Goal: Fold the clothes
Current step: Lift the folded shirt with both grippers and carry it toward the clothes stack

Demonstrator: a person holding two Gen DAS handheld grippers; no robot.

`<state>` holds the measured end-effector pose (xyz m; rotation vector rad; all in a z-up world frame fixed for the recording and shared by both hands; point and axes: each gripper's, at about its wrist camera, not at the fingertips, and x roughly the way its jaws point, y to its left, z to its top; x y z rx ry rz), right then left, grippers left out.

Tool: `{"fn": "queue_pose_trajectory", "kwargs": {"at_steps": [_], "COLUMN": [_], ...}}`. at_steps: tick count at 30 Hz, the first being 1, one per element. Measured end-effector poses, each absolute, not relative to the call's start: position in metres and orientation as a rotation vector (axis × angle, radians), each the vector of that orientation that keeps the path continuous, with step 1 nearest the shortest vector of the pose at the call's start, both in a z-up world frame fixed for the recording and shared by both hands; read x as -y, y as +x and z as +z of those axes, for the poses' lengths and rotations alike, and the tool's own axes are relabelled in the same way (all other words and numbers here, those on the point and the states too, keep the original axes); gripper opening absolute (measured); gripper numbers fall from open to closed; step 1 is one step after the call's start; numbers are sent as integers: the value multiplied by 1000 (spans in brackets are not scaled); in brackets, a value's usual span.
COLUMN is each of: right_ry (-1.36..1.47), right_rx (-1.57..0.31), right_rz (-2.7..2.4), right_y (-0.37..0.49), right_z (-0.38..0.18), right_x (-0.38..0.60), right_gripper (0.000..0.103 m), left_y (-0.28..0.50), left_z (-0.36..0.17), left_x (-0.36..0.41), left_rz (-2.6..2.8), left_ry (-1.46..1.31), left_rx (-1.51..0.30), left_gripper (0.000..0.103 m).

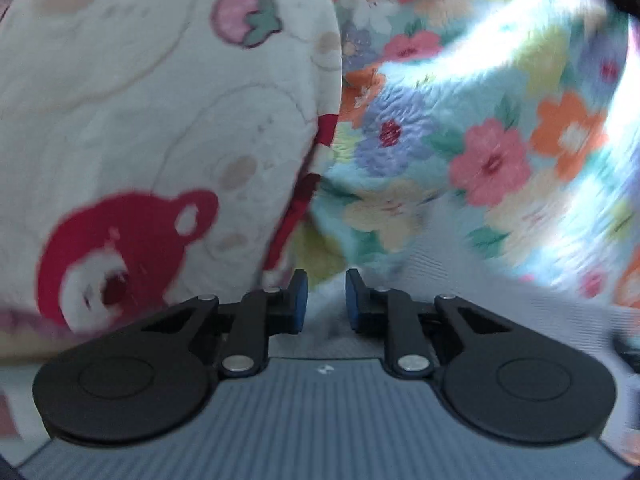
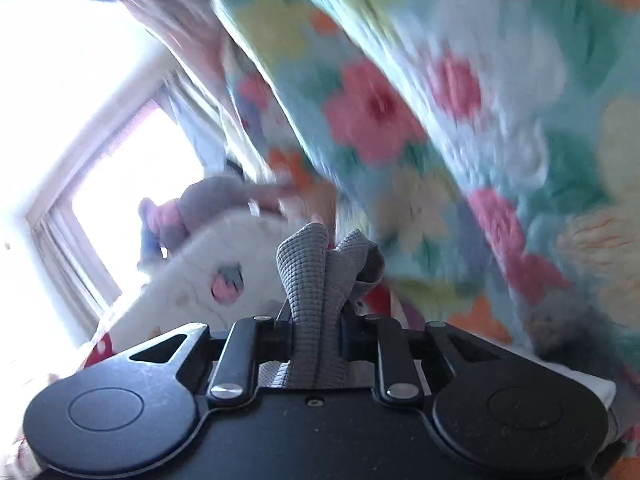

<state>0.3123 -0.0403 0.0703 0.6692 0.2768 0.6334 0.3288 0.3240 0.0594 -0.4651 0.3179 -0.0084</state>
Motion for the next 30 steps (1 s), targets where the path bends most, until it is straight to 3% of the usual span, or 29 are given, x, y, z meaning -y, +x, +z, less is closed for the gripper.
{"fn": "queue_pose_trajectory", "kwargs": {"at_steps": [7,10,13,19,22,23,25,26,27,30], "right_ry": [589,472,287,2,-291,-344,-265,-203,-175,-167], "right_rx": [-387,-359,-307,-236,-362,-380,-420,-443,-460,-390], "right_rz": [421,358,290,599,720,685,674,698,731,703], "right_y": [298,300,298,295,319,329,347,353,354,338], "right_z": [41,52,67,120,113,104,99,99,99,105], "right_x": [28,27,25,12,-33,-41,-36,-30,-27,-21], "right_gripper": [35,44,45,47,58,68,73,60,6,5], "left_y": [335,322,322,340,346,345,343,341,340,339], "left_z": [79,94,102,89,89,89,87,87,86,83], "left_x": [-302,-296,-286,-284,-289,-287,-281,-278,-275,-277], "left_rz": [182,100,-29,-117,-96,-87,-66,-55,-44,-50], "left_ry": [-262,-215,-145,-209,-241,-220,-171,-147,-123,-144], "left_rx": [-331,-282,-274,-372,-387,-384,-378,-375,-372,-368], "left_gripper": [22,25,32,29,29,29,29,29,29,29]}}
